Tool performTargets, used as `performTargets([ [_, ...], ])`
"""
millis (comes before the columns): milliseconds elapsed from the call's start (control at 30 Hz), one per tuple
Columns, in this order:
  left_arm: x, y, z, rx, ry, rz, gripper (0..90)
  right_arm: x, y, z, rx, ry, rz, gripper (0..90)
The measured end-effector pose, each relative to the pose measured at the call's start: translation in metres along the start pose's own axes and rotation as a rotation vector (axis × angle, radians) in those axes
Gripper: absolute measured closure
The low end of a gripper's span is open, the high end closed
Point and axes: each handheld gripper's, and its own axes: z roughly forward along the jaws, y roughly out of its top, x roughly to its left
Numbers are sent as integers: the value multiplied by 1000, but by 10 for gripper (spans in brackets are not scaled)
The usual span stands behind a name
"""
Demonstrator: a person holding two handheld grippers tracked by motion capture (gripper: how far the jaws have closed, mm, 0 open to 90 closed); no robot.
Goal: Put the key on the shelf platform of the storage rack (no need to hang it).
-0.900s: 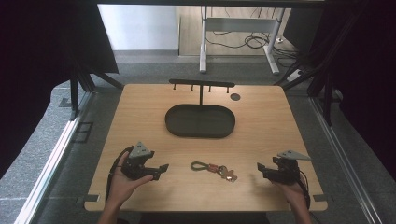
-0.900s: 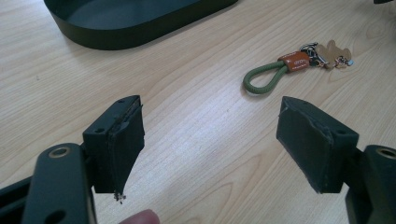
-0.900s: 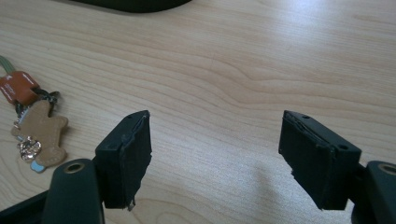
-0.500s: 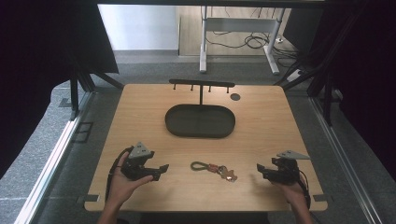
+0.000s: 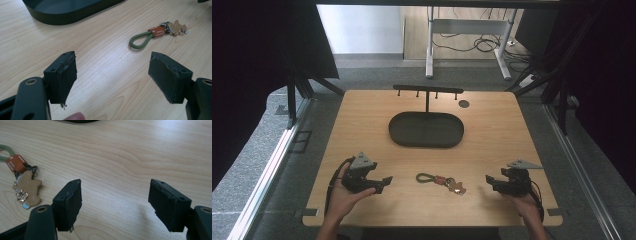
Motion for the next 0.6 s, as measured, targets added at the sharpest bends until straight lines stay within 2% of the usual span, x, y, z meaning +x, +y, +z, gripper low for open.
performTargets([
  [167,1,0,-7,-20,6,-9,231,4,11,-4,-11,17,-25,277],
  [233,1,0,-6,-16,4,-11,230,10,23,-6,2,33,-68,279],
  [300,0,0,-6,-15,0,-10,231,12,26,-7,9,34,-83,279],
  [333,0,0,-5,-14,-2,-4,230,16,32,-7,21,46,-123,283],
  [367,0,0,-5,-13,-3,-4,230,16,32,-7,21,46,-123,283],
  [400,-1,0,-4,-10,-5,-6,230,20,39,-6,37,67,-148,287],
  [433,-2,0,-4,-9,-6,-6,230,20,39,-6,37,67,-148,287],
  [533,-2,0,-3,-4,-7,-5,230,27,53,-6,72,112,-196,298],
  [600,-1,0,-3,-3,-3,-6,230,30,60,-6,84,121,-217,304],
])
